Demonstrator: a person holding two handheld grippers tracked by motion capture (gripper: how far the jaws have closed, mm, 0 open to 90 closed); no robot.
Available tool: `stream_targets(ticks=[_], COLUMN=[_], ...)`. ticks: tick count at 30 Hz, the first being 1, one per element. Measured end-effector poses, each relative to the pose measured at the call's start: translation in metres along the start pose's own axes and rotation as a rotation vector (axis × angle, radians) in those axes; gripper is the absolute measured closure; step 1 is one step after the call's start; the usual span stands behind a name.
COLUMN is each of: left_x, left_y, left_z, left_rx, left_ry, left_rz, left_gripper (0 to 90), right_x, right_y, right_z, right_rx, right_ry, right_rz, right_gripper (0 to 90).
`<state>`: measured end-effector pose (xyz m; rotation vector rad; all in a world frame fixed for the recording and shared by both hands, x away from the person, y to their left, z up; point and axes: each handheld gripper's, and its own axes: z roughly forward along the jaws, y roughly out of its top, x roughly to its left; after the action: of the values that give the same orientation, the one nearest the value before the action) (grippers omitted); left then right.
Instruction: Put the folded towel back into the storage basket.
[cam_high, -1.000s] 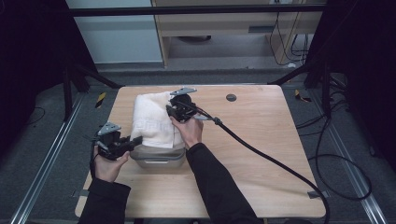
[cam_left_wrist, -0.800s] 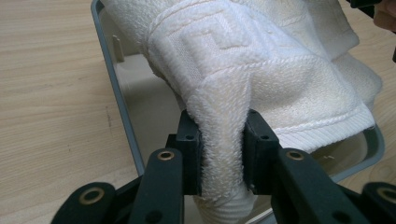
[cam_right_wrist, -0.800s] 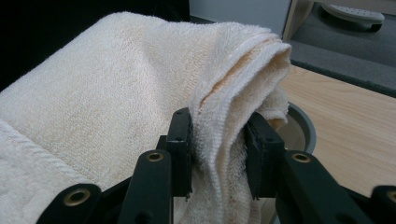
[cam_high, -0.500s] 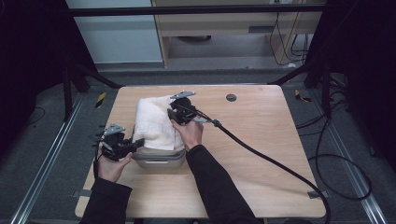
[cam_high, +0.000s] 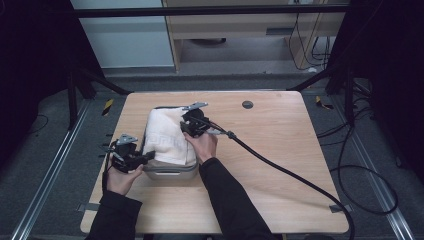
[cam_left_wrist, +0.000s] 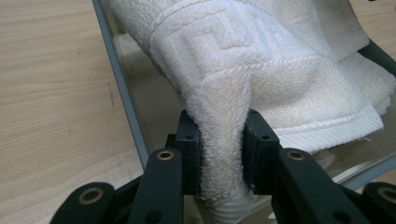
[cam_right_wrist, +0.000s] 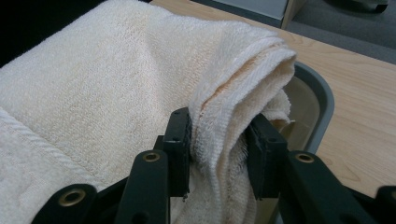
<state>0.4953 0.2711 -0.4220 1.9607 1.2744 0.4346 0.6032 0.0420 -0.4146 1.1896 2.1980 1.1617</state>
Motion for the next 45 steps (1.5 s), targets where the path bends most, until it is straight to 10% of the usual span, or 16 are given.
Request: stream_targets(ticks=[11,17,32,45], left_x=[0.003,0.0,-0.015,-0.027], left_y=[-0.002,0.003,0.012,0.002], left_z=[0.008,-0.006,-0.031,-0.019], left_rx=[0.042,-0.044,-0.192,-0.213], left_ry=[0.009,0.012,-0.005,-0.015], left_rz=[-0.019,-0.008,0.05,0.099], left_gripper=[61.6,57.3,44.6,32.4], right_x=[0.0,0.0,-0.044,-0.096], right_y=[-0.007,-0.005,-0.013,-0.062], right_z=[0.006,-0.004,-0.076,-0.151], right_rx=[0.057,-0.003,-0.13,-0.193], right_ry=[-0.023,-0.016,0.028,0.045], right_rz=[-0.076,-0.132,-0.044,-0.01], right_gripper=[57.9,47.5,26.4,21.1])
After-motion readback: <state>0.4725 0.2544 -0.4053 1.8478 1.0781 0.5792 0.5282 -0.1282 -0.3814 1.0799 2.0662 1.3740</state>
